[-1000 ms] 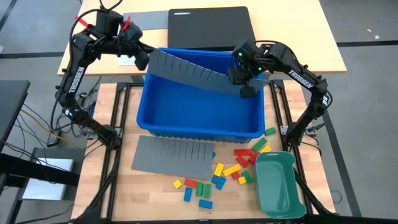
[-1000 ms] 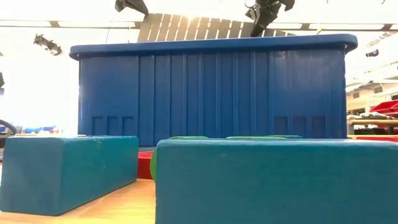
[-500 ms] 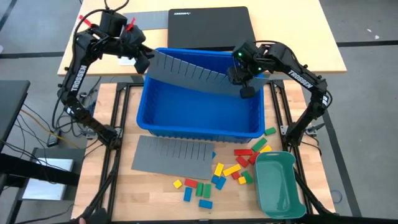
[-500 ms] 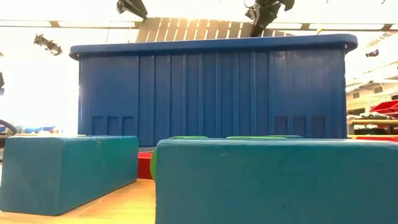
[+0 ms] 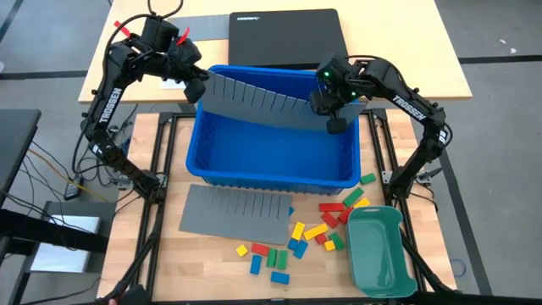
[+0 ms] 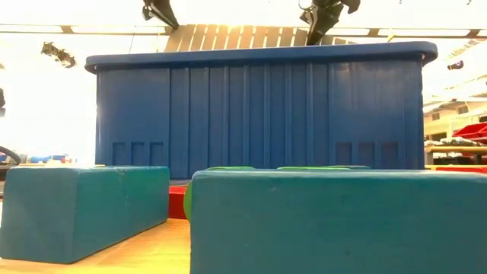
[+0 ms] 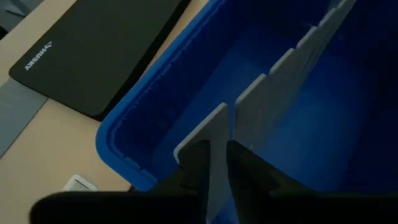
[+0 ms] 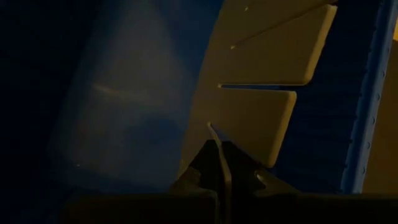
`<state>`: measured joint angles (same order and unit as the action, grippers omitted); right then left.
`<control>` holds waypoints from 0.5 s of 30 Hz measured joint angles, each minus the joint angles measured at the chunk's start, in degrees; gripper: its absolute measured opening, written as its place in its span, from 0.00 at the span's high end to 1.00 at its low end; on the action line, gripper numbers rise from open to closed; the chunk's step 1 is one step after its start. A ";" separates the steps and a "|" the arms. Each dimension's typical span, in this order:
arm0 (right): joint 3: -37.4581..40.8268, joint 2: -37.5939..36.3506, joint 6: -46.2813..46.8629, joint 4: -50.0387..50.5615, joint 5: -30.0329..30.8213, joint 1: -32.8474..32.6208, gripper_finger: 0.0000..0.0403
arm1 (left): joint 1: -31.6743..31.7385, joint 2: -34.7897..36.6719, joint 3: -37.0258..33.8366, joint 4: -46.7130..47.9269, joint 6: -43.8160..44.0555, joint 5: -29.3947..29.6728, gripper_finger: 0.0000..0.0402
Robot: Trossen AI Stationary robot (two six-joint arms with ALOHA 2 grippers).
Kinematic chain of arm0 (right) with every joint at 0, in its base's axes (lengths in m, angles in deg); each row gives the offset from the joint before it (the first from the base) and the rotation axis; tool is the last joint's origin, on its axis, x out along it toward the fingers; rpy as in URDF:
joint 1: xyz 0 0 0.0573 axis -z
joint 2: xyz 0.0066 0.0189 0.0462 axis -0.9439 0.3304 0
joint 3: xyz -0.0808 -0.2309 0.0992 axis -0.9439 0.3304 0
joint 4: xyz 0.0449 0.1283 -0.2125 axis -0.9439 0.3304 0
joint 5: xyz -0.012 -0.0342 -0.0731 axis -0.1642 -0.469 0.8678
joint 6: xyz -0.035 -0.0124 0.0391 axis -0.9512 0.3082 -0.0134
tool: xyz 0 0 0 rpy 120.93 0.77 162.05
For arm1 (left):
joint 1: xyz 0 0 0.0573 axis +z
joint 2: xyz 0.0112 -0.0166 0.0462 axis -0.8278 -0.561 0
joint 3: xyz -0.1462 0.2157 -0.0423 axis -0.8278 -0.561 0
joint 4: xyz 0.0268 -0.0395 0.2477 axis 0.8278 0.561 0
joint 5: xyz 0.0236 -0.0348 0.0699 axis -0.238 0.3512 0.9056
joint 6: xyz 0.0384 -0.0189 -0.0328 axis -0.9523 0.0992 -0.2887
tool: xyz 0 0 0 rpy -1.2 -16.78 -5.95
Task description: Sort Items/Unsort Items
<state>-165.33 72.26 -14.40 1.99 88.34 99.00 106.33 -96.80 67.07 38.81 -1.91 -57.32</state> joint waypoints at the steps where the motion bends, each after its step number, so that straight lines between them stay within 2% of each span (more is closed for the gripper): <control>1: 0.00 0.08 0.00 0.00 0.04 0.02 1.00 | 0.00 0.28 -0.02 -0.22 0.75 -0.11 0.87; 5: 0.00 0.15 0.01 -0.28 1.55 0.55 1.00 | -0.36 2.19 -0.03 -2.33 2.13 -2.65 0.88; 9: 0.00 0.15 0.47 -0.24 1.79 0.66 1.00 | -0.92 4.02 -0.03 -5.63 2.24 -2.32 0.88; 15: 0.00 0.11 2.11 2.00 -1.04 0.57 1.00 | -0.94 6.93 0.04 -9.94 3.96 -2.22 0.88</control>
<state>-165.33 72.37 -12.29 4.00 87.29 99.57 105.39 -89.86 67.11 28.87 2.04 -59.54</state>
